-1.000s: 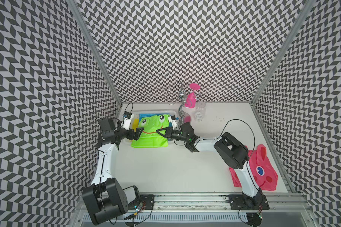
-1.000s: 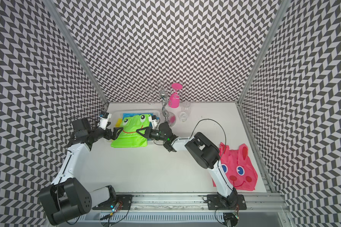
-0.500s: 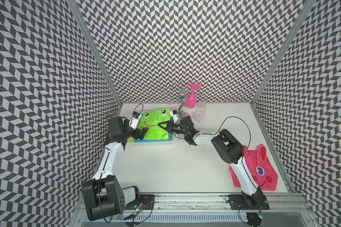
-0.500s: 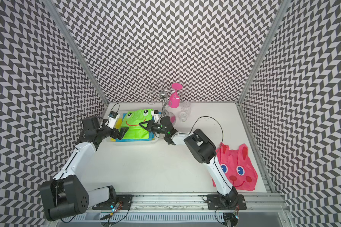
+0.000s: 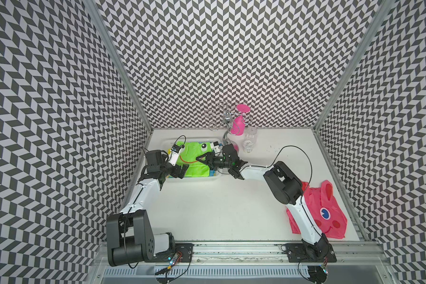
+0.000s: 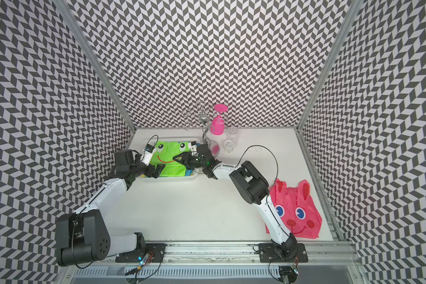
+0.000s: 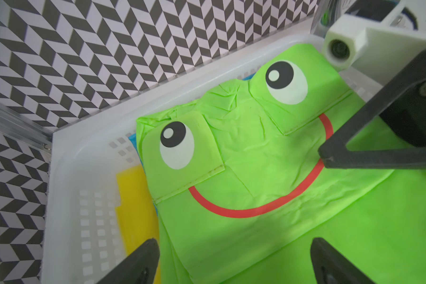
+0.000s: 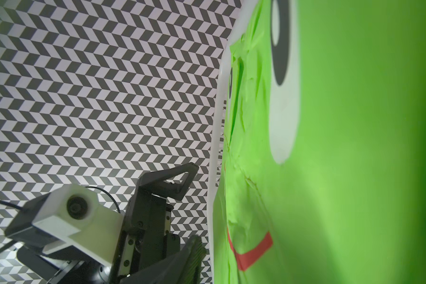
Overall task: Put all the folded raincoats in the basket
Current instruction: Place the raincoat in the basket.
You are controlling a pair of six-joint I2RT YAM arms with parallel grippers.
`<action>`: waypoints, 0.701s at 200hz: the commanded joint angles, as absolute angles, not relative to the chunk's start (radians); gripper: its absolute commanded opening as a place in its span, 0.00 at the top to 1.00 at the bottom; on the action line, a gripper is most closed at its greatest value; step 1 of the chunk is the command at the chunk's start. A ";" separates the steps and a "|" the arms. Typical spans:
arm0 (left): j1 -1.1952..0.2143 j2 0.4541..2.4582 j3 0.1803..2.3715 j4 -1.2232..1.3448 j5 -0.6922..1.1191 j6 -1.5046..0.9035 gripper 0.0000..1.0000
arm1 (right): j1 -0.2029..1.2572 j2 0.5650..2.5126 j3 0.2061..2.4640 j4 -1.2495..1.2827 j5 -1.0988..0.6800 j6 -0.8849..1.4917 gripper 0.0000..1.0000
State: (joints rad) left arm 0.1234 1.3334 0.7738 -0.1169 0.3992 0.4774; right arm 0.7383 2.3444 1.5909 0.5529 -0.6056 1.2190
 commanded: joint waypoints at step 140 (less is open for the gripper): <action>0.106 1.523 0.854 -0.156 0.289 0.400 0.01 | 0.707 1.962 1.366 0.303 -0.377 1.077 0.48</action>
State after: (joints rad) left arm 0.1051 1.5185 0.8265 -0.0818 0.2668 0.3985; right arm 0.7185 2.0613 1.4075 0.3016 -0.4381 1.1400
